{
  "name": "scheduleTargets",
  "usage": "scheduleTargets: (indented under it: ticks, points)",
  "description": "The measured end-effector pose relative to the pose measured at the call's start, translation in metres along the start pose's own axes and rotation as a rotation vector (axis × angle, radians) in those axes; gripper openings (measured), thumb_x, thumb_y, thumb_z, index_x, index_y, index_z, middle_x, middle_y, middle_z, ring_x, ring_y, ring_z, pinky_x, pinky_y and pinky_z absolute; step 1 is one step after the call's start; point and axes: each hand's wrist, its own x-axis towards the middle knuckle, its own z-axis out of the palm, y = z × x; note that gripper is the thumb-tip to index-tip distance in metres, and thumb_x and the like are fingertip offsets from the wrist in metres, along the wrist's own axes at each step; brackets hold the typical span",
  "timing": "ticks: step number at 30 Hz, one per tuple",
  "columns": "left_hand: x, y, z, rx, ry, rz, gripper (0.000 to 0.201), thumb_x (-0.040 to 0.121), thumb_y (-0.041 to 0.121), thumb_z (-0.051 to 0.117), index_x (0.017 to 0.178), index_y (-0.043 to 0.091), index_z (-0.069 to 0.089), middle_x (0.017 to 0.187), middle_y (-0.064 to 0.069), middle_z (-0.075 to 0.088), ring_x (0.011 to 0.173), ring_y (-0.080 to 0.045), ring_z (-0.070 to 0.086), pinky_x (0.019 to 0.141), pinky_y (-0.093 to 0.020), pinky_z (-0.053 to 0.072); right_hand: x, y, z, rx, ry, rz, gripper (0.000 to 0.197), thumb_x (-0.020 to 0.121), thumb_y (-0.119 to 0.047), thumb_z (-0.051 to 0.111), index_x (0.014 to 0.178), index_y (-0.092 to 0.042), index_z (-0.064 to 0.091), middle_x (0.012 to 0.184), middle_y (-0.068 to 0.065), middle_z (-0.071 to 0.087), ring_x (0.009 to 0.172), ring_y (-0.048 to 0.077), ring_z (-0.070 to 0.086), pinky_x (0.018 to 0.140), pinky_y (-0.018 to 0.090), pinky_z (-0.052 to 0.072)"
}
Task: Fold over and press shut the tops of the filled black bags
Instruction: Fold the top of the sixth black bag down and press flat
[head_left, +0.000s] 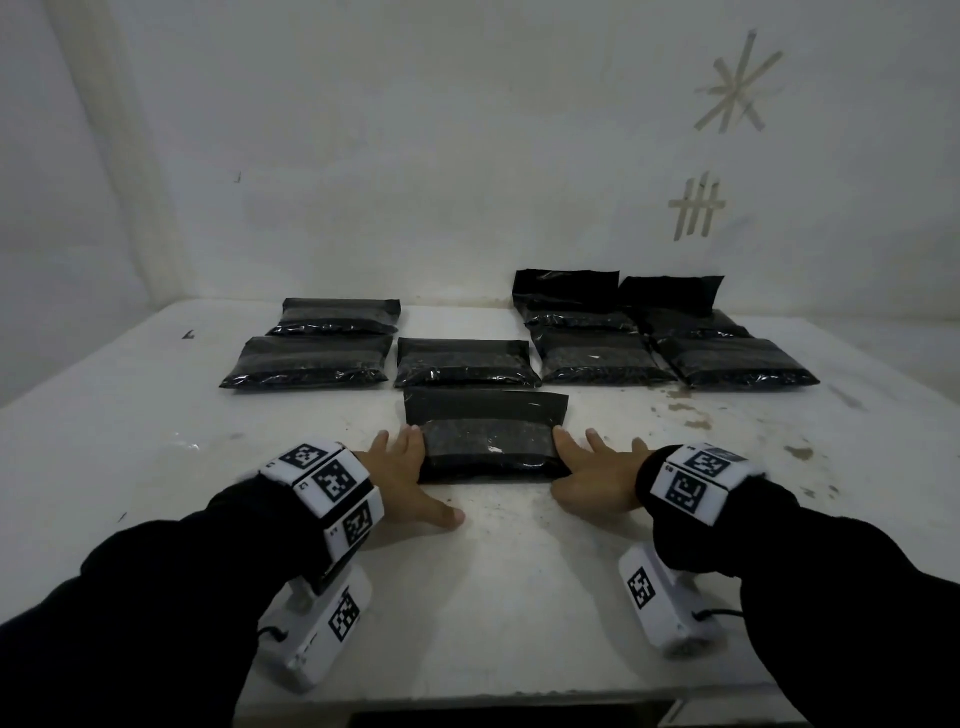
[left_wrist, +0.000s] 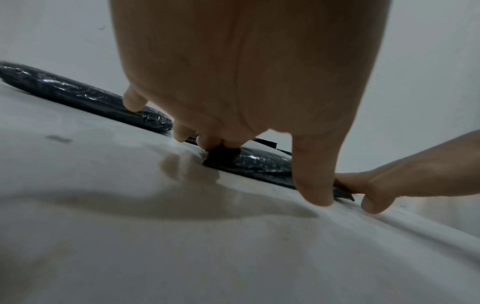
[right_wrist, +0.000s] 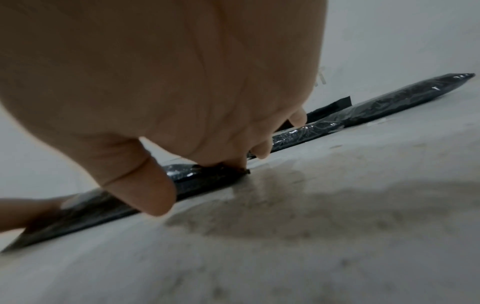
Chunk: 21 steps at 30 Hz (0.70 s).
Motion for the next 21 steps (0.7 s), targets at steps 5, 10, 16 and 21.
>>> scheduleTargets:
  ticks: [5, 10, 16, 21]
  points:
    - [0.006, -0.005, 0.003, -0.093, -0.013, 0.034, 0.105, 0.086, 0.064, 0.045, 0.148, 0.009, -0.020, 0.157, -0.003, -0.021, 0.146, -0.025, -0.013, 0.119, -0.047, 0.006, -0.011, -0.011, 0.000, -0.070, 0.040, -0.019, 0.072, 0.097, -0.039, 0.030, 0.150, -0.023, -0.016, 0.159, 0.004, -0.014, 0.145, 0.028, -0.014, 0.115, 0.048, -0.010]
    - [0.009, -0.003, 0.005, -0.081, -0.003, 0.033, 0.106, 0.086, 0.064, 0.045, 0.147, 0.007, -0.020, 0.156, -0.006, -0.022, 0.146, -0.025, -0.012, 0.117, -0.047, 0.007, -0.014, -0.008, -0.004, -0.043, -0.004, -0.025, 0.072, 0.096, -0.039, 0.029, 0.149, -0.025, -0.018, 0.158, 0.004, -0.016, 0.145, 0.028, -0.015, 0.115, 0.047, -0.010]
    - [0.009, 0.001, 0.006, -0.063, 0.014, 0.015, 0.105, 0.086, 0.065, 0.043, 0.148, 0.006, -0.018, 0.157, -0.006, -0.020, 0.146, -0.025, -0.008, 0.116, -0.047, 0.007, -0.011, -0.019, 0.006, -0.214, 0.112, 0.001, 0.072, 0.097, -0.041, 0.028, 0.150, -0.016, -0.014, 0.159, 0.006, -0.011, 0.145, 0.025, -0.016, 0.112, 0.052, -0.016]
    - [0.007, 0.002, 0.005, -0.062, 0.038, 0.010, 0.104, 0.087, 0.064, 0.043, 0.148, 0.006, -0.017, 0.158, -0.005, -0.017, 0.147, -0.024, -0.005, 0.116, -0.046, 0.008, -0.011, -0.014, 0.000, -0.112, 0.071, -0.017, 0.071, 0.097, -0.039, 0.028, 0.150, -0.021, -0.015, 0.159, 0.005, -0.012, 0.146, 0.024, -0.013, 0.114, 0.052, -0.014]
